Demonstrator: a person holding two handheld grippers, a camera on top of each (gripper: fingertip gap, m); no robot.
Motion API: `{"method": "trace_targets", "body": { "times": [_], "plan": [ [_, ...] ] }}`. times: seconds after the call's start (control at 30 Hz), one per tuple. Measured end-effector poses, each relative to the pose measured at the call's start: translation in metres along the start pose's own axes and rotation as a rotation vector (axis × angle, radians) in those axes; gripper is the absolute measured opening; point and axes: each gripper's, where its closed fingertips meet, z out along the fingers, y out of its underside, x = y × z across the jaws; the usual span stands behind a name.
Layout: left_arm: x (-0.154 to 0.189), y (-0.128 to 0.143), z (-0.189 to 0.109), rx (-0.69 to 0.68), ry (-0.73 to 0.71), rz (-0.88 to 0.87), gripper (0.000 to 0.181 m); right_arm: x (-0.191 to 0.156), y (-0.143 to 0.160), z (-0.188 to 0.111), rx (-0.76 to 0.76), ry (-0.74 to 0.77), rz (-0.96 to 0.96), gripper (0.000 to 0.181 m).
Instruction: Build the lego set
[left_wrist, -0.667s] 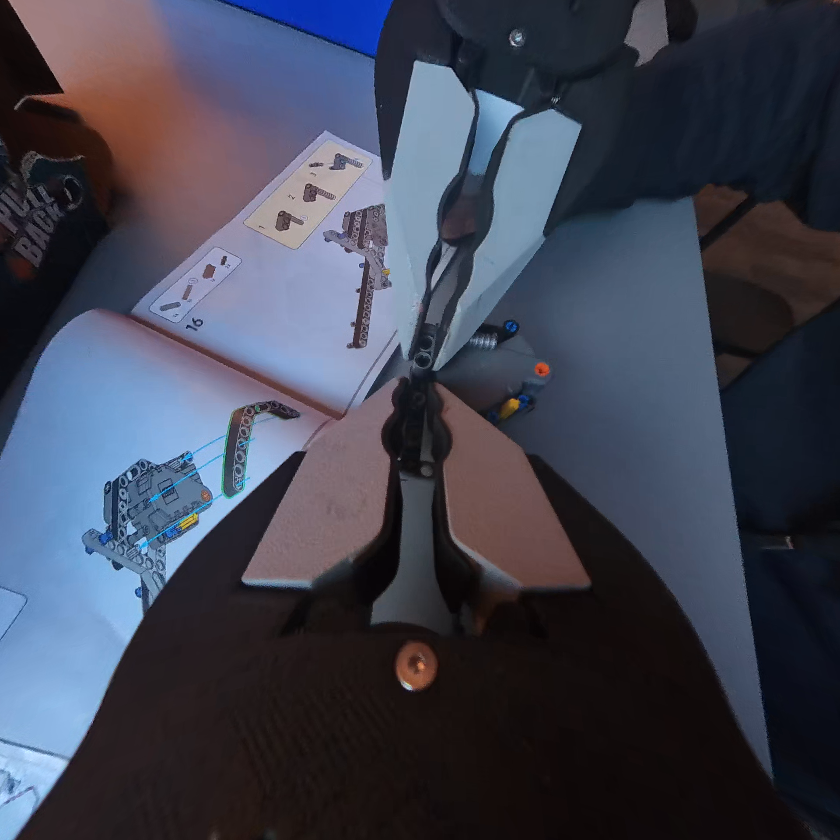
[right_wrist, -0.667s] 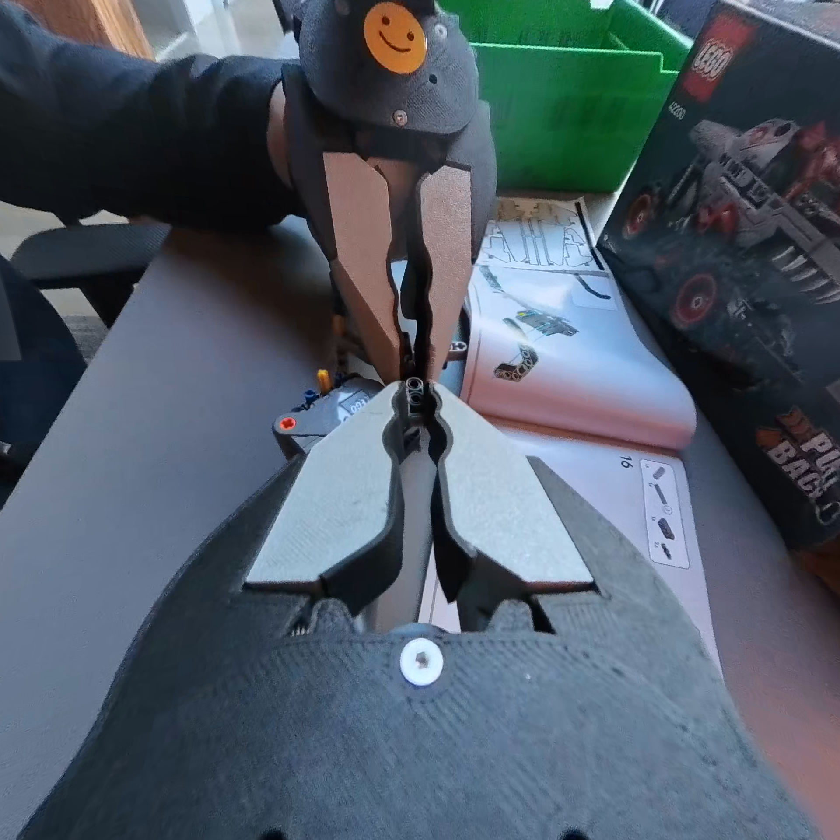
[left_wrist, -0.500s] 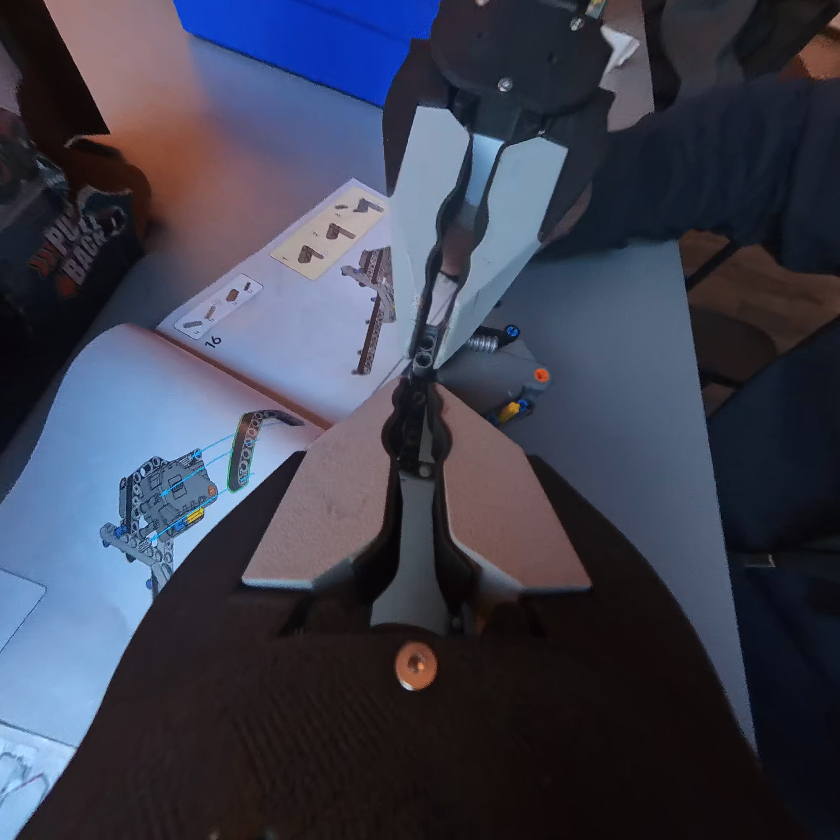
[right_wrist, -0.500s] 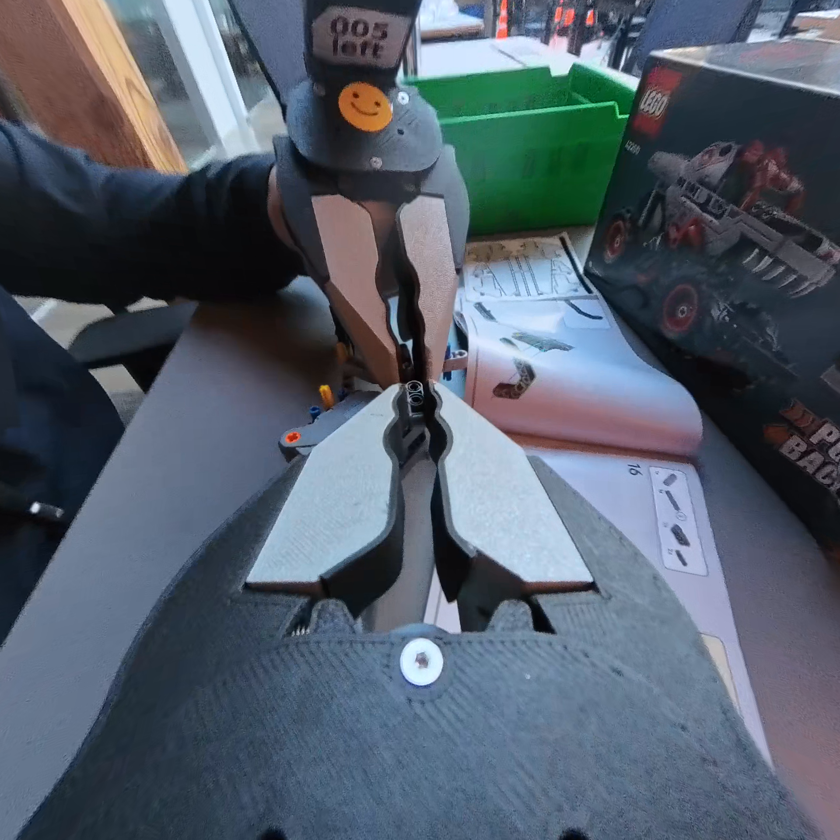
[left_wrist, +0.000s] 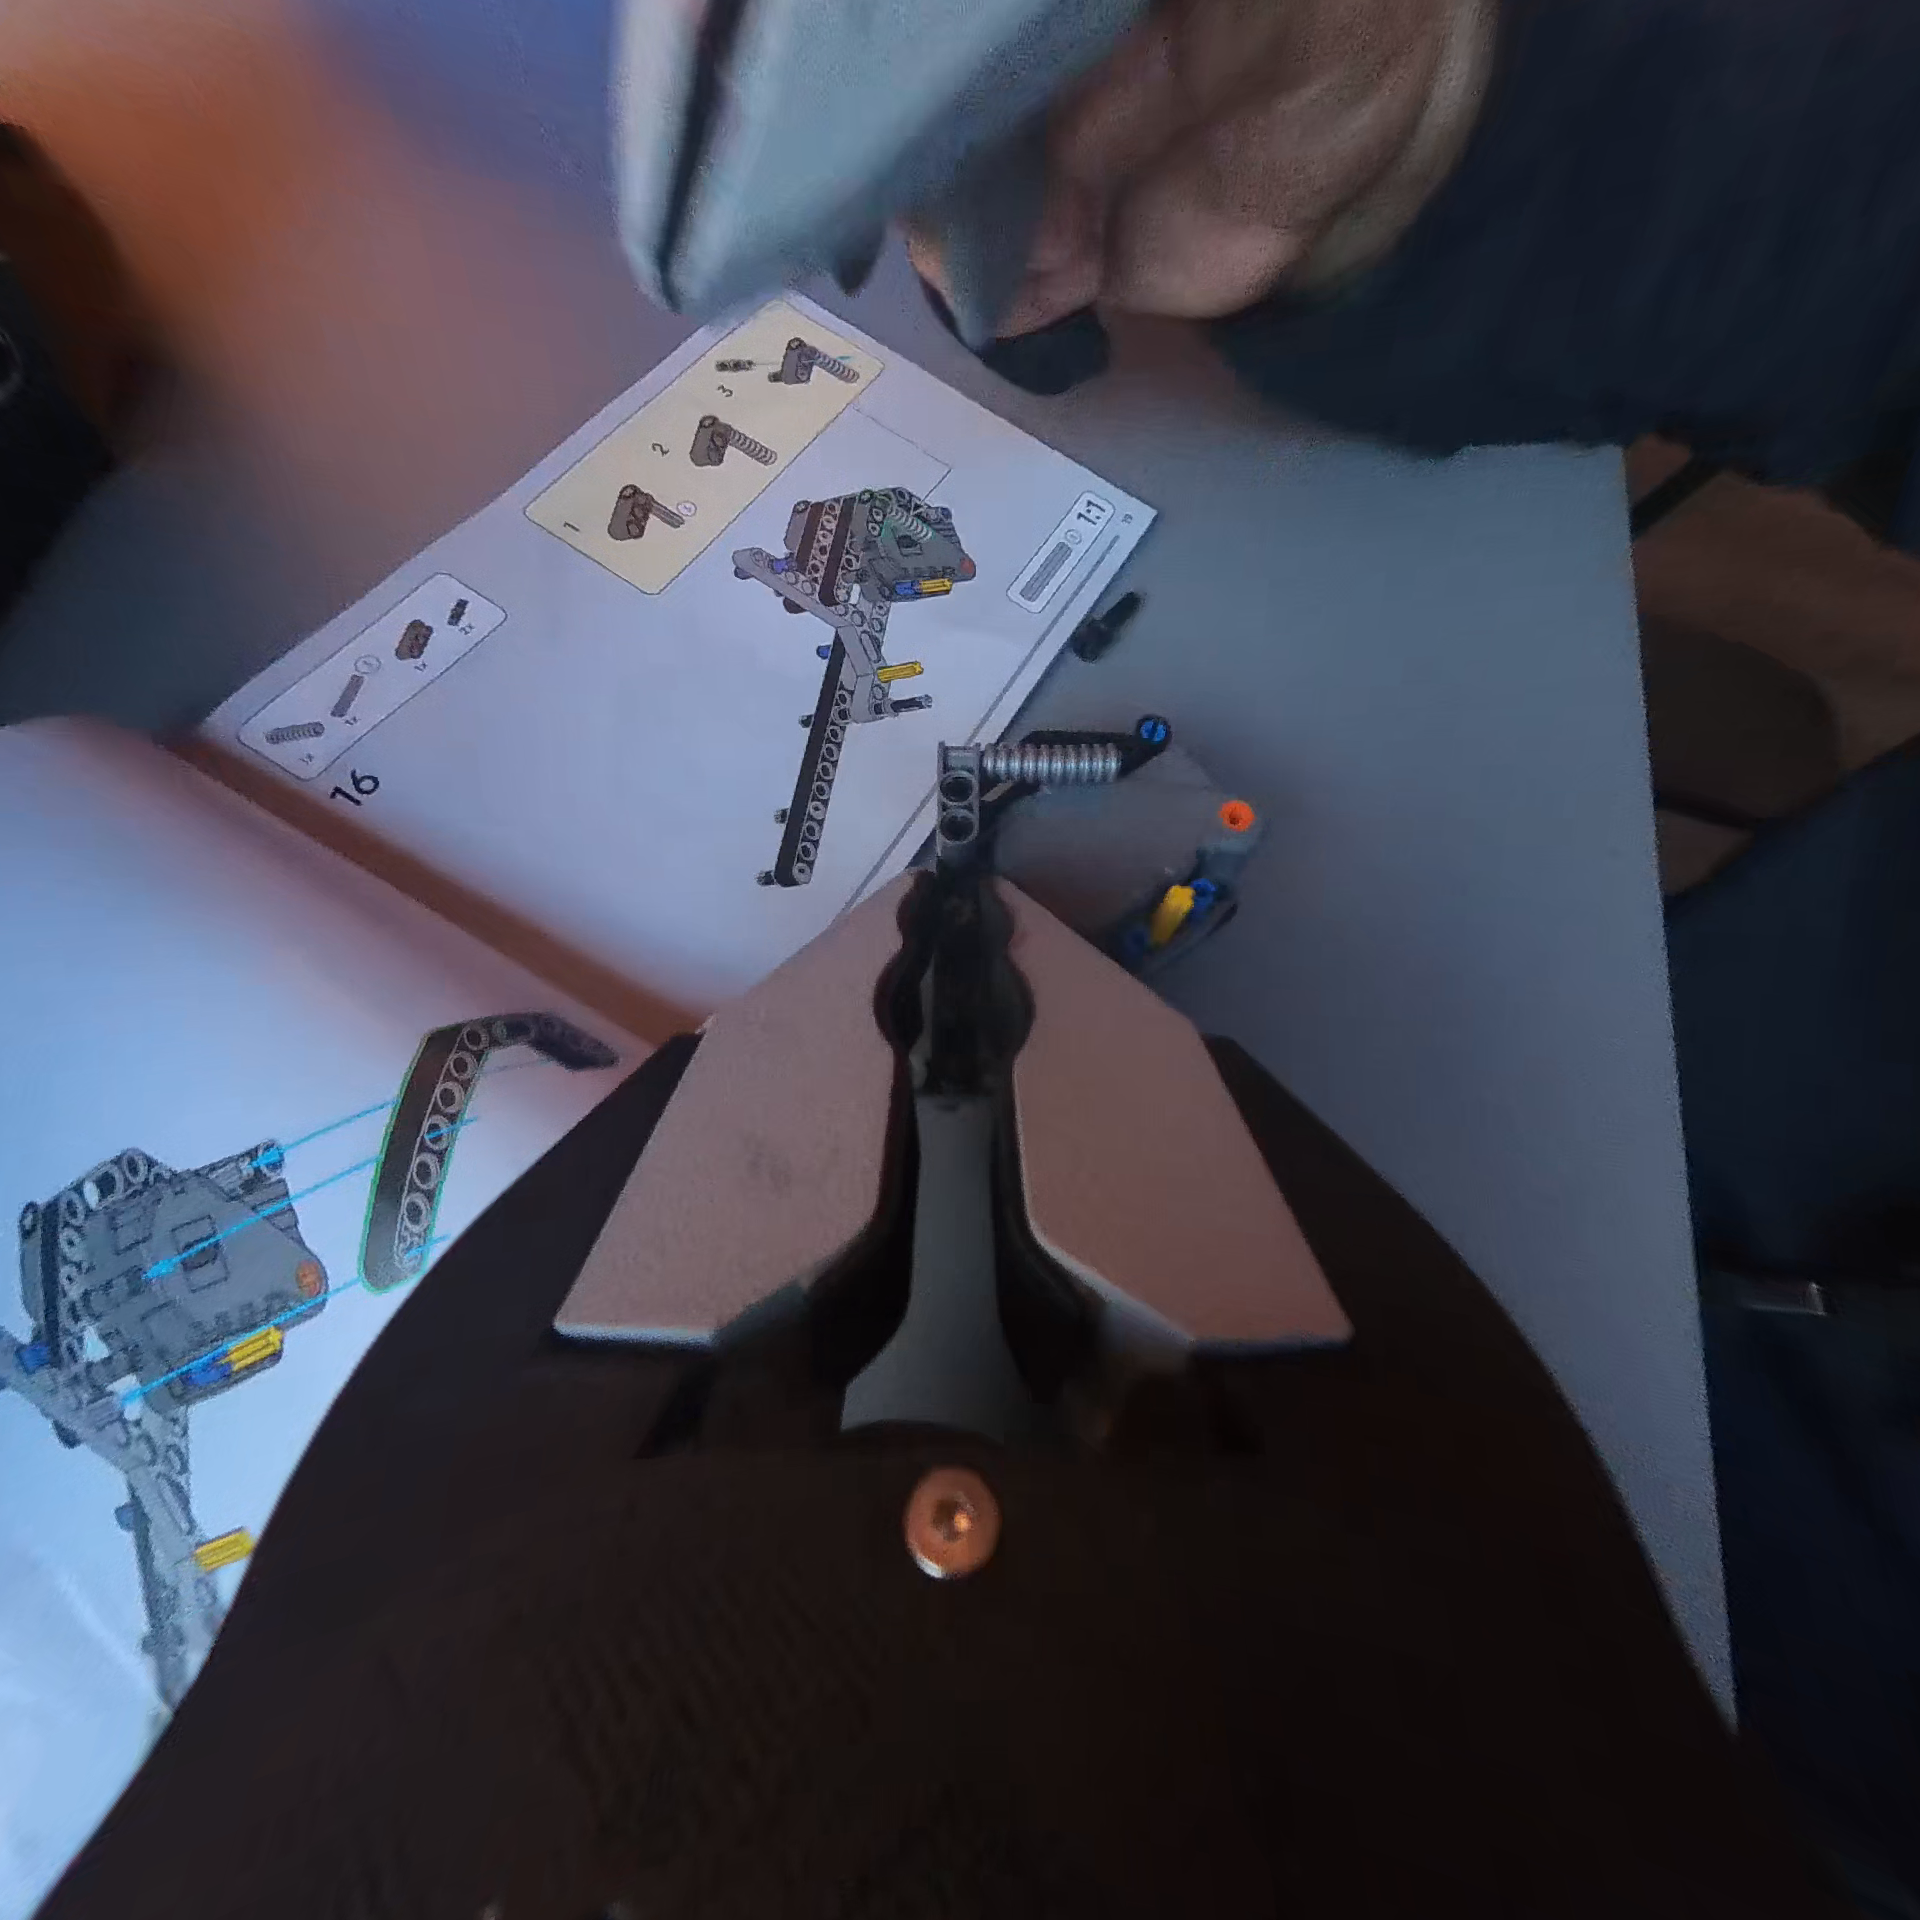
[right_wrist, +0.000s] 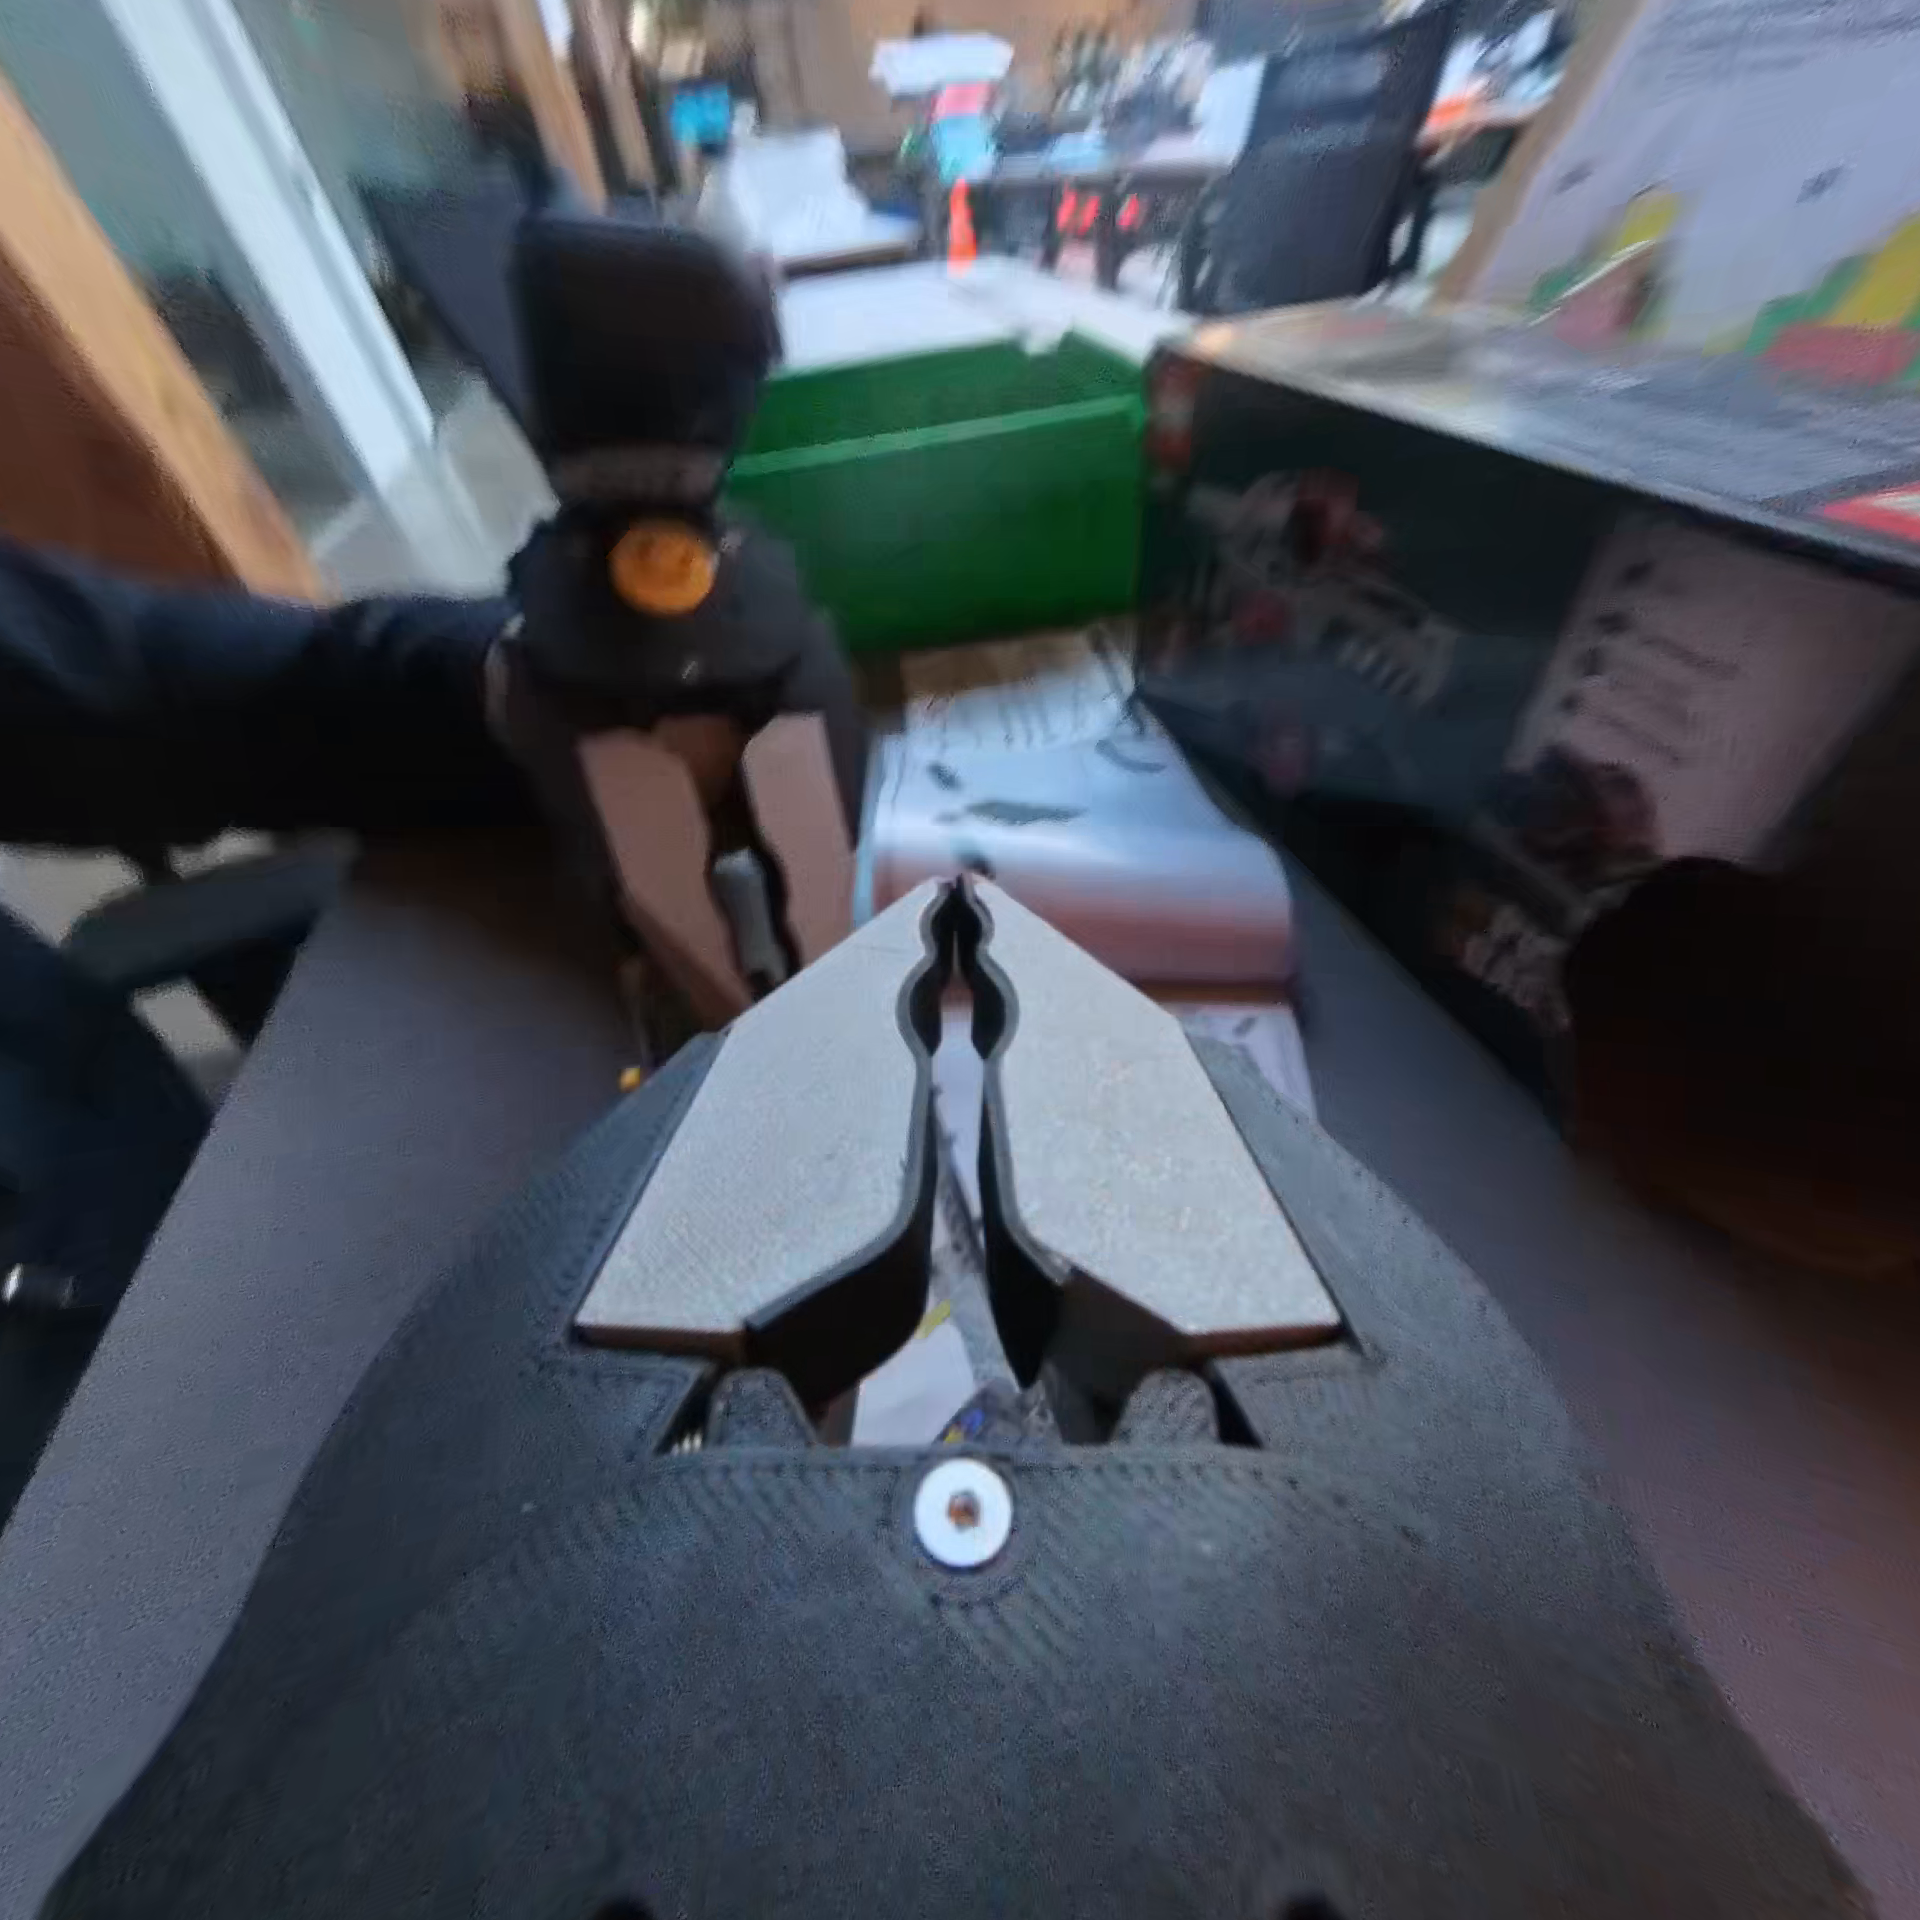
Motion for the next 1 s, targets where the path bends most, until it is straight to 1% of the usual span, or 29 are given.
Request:
{"method": "trace_targets", "body": {
  "times": [0.03, 0.07, 0.1, 0.13, 0.2, 0.23, 0.27, 0.37, 0.4, 0.47, 0.53, 0.6, 0.7, 0.77, 0.87, 0.93, 1.0],
  "plan": [
    [-0.001, 0.001, -0.001, 0.014, 0.012, -0.025, 0.005, -0.008, 0.007, 0.002, -0.054, -0.030, -0.022, 0.000],
    [-0.002, 0.001, -0.002, 0.025, 0.023, -0.048, 0.005, -0.013, 0.015, 0.004, -0.109, -0.043, -0.026, 0.002],
    [-0.003, 0.001, -0.003, 0.032, 0.030, -0.059, 0.006, -0.020, 0.023, 0.007, -0.163, -0.067, -0.032, 0.016],
    [-0.004, 0.001, -0.004, 0.035, 0.034, -0.067, 0.006, -0.027, 0.032, 0.008, -0.222, -0.097, -0.039, 0.022],
    [-0.003, 0.001, -0.004, 0.038, 0.044, -0.067, 0.006, -0.032, 0.040, 0.013, -0.255, -0.106, -0.075, 0.016],
    [-0.001, 0.001, -0.003, 0.037, 0.054, -0.062, 0.005, -0.035, 0.043, 0.016, -0.263, -0.117, -0.091, 0.017],
    [0.000, 0.001, -0.003, 0.037, 0.061, -0.057, 0.005, -0.036, 0.048, 0.018, -0.291, -0.129, -0.097, 0.019],
    [0.004, -0.001, -0.002, 0.037, 0.064, -0.023, 0.006, -0.041, 0.066, 0.021, -0.385, -0.185, -0.119, 0.013],
    [0.004, 0.001, -0.002, 0.028, 0.059, -0.012, 0.006, -0.044, 0.067, 0.022, -0.386, -0.208, -0.114, 0.008],
    [0.003, 0.001, -0.003, 0.026, 0.047, 0.005, 0.005, -0.045, 0.067, 0.023, -0.398, -0.238, -0.116, 0.006],
    [0.003, 0.002, -0.004, 0.018, 0.044, 0.013, 0.006, -0.046, 0.067, 0.025, -0.395, -0.257, -0.140, 0.006],
    [0.000, 0.003, -0.006, 0.024, 0.042, -0.003, 0.005, -0.044, 0.066, 0.029, -0.380, -0.253, -0.117, 0.005],
    [0.000, 0.003, -0.009, 0.055, 0.058, -0.062, 0.006, -0.045, 0.063, 0.031, -0.346, -0.157, -0.199, 0.005],
    [-0.004, -0.002, -0.010, 0.091, 0.046, -0.075, 0.005, -0.040, 0.056, 0.031, -0.305, -0.107, -0.175, 0.005],
    [-0.001, -0.008, -0.015, 0.144, 0.107, -0.118, 0.005, -0.043, 0.046, 0.029, -0.234, -0.169, -0.059, 0.005],
    [0.000, -0.017, -0.020, 0.188, 0.103, -0.114, 0.006, -0.042, 0.035, 0.026, -0.160, -0.208, 0.046, 0.004],
    [-0.003, -0.020, -0.022, 0.210, 0.102, -0.134, 0.006, -0.039, 0.031, 0.026, -0.132, -0.210, 0.089, 0.004]
  ]
}}
